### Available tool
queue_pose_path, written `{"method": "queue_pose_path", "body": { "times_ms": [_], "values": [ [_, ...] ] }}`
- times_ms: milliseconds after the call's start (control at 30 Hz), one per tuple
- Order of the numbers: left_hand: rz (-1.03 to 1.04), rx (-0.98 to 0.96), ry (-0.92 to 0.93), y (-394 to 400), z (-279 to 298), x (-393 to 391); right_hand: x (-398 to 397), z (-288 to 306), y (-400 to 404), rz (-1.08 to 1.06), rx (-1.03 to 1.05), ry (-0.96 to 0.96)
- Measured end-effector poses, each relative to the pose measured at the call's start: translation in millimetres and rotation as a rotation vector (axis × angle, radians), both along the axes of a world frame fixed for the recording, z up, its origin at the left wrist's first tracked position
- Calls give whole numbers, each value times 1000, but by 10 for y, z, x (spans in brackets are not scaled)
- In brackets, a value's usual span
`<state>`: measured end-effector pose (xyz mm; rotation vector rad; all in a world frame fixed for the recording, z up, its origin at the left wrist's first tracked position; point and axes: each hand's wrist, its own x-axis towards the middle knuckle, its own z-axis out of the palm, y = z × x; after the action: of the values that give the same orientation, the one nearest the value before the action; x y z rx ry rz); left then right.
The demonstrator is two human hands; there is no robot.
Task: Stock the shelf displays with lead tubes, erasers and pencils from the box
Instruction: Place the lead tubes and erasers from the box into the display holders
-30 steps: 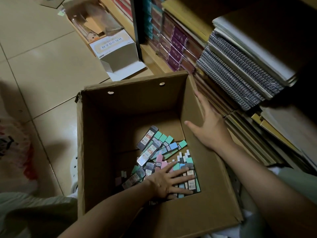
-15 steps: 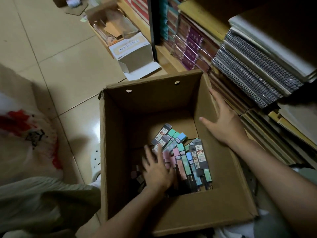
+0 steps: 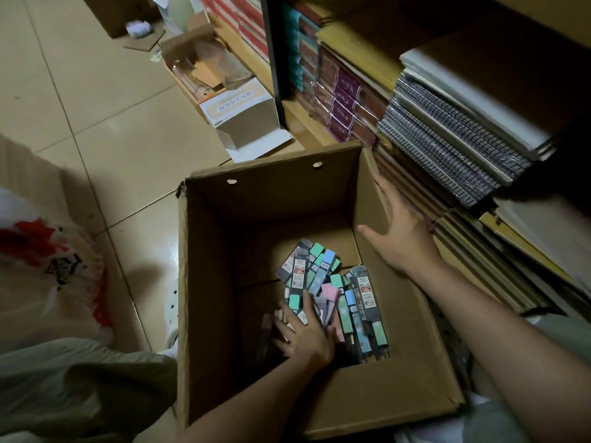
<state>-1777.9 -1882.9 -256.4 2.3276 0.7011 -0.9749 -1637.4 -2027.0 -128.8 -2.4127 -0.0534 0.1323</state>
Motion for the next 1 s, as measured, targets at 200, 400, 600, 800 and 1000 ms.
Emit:
{"method": "queue_pose_path", "body": {
  "times_ms": [200,400,600,800,1000],
  "values": [
    [110,-19,-74,-207,88,245,5,32,10,11,-11,4],
    [46,-108,-85,6,211,301,-28,111,17,6,-45,25],
    [-69,-102,-295,454,217,210,-110,237,96,1,-83,25],
    [41,-209,-290,521,180,246,-273,116,514,227,-103,-284],
    [220,-308,-284,567,22,280,-650,-634,590,201,-337,585]
  ]
}}
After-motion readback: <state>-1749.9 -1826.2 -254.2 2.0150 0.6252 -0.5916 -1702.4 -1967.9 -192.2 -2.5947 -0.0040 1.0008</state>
